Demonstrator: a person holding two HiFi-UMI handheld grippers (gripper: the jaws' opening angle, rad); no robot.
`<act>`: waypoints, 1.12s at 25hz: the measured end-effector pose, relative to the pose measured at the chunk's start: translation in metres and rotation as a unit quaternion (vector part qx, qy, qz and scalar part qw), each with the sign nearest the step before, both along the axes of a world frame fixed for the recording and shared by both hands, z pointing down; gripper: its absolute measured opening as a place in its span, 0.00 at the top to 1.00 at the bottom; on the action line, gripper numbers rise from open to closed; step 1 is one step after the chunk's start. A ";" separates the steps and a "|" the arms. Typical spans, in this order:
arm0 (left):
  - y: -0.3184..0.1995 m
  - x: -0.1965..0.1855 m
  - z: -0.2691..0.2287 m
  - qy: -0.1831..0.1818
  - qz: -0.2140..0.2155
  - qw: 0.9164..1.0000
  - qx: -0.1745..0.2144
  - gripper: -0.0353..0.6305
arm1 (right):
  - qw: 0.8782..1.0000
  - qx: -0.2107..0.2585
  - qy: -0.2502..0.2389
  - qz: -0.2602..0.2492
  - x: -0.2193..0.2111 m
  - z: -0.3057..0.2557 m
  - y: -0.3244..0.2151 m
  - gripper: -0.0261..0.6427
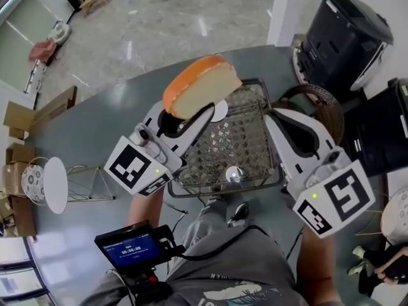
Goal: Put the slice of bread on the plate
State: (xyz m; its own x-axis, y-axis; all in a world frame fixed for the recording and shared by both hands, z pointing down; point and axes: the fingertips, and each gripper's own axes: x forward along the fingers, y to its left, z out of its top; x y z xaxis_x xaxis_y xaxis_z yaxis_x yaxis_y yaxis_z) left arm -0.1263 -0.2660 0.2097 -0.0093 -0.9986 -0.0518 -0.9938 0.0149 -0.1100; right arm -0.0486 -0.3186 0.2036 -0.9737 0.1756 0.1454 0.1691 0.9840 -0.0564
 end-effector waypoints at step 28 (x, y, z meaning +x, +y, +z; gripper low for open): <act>-0.050 -0.094 0.074 0.044 -0.005 0.997 -0.059 0.81 | 0.998 -0.051 0.040 0.010 -0.089 0.058 -0.035 0.95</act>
